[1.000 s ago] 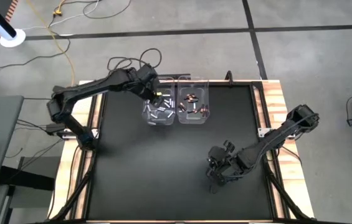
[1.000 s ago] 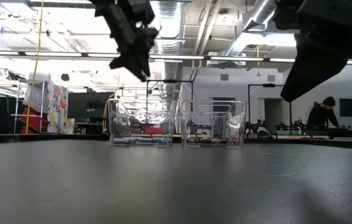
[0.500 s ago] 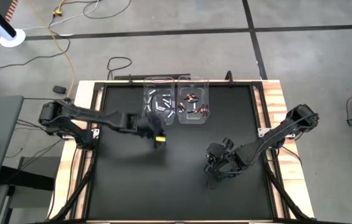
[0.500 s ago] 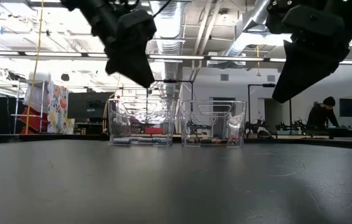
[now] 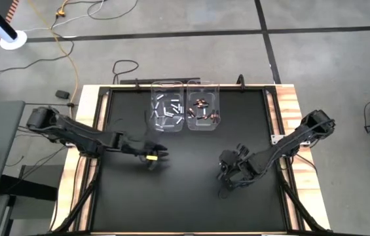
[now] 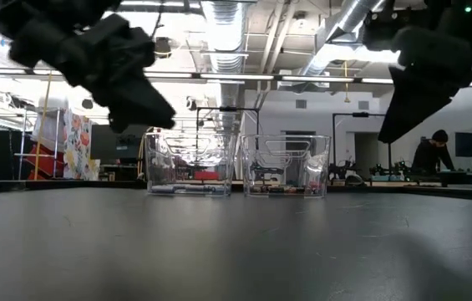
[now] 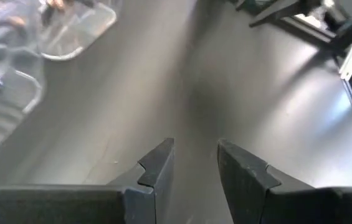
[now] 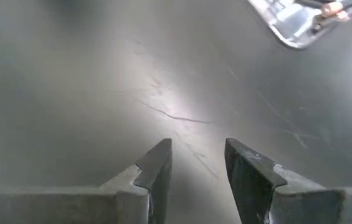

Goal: Sort batteries
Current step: Return to Home Position

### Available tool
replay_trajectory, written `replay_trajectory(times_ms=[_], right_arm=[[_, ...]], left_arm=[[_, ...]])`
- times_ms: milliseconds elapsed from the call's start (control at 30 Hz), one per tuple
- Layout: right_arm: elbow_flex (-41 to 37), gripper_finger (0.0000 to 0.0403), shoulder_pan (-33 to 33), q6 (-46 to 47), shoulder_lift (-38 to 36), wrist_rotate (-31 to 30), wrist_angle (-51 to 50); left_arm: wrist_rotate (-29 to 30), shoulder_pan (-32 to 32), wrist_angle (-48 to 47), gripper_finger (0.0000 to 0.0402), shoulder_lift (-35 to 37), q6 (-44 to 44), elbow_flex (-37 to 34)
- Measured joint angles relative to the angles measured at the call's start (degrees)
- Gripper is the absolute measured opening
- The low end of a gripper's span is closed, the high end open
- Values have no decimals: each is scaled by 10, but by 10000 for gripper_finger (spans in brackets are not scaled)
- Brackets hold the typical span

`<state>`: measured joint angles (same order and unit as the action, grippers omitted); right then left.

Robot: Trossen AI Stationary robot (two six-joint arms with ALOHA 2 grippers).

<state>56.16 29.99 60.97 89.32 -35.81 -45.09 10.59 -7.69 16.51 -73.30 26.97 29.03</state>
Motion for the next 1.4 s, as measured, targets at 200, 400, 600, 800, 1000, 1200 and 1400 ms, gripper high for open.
replay_trajectory(times_ms=[200, 400, 600, 800, 1000, 1200, 1400], right_arm=[[0, 164, -16, -10, 0, -1, -27], [0, 164, -50, -41, 0, -2, -27], [0, 164, -89, -45, 0, -3, -23], [0, 164, -111, -79, 0, -3, 2], [0, 164, -126, -127, 0, -3, 55], [0, 164, -133, -136, 0, -3, 67], [0, 164, -131, -135, 0, -2, 68]], left_arm=[[-30, -2, 0, 118, 126, -94, -90], [-28, -13, -7, 118, 250, -172, -124], [32, -30, -28, 118, 360, -184, -178], [42, -31, 44, 118, 472, -214, -247], [43, -19, 36, 118, 594, -240, -282], [29, 6, -10, 118, 710, -286, -283], [0, 37, -97, 118, 723, -254, -284]])
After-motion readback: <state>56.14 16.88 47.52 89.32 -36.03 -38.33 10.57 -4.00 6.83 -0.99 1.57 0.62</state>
